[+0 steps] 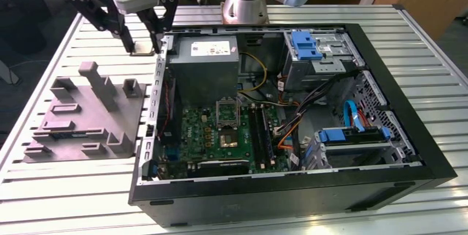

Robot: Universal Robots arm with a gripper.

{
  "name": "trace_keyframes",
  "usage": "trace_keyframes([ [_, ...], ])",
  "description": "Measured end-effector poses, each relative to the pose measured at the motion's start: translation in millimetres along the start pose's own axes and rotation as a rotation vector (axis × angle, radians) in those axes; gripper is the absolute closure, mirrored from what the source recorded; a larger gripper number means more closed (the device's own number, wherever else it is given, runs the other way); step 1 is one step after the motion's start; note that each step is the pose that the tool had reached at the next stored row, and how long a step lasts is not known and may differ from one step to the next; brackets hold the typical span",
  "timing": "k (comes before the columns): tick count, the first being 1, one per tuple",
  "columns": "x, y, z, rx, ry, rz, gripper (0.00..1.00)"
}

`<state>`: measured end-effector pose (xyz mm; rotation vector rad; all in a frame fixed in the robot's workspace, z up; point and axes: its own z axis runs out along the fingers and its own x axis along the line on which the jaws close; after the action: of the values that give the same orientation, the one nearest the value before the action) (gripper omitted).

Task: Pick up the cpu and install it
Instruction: 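Pick up the cpu and move it towards the insertion slot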

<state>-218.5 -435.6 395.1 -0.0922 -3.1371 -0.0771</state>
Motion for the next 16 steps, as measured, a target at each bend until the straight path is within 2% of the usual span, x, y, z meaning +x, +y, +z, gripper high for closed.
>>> trace_keyframes([
  [16,-4.9,0.3,0.0,0.0000,0.0000,0.000,0.53],
])
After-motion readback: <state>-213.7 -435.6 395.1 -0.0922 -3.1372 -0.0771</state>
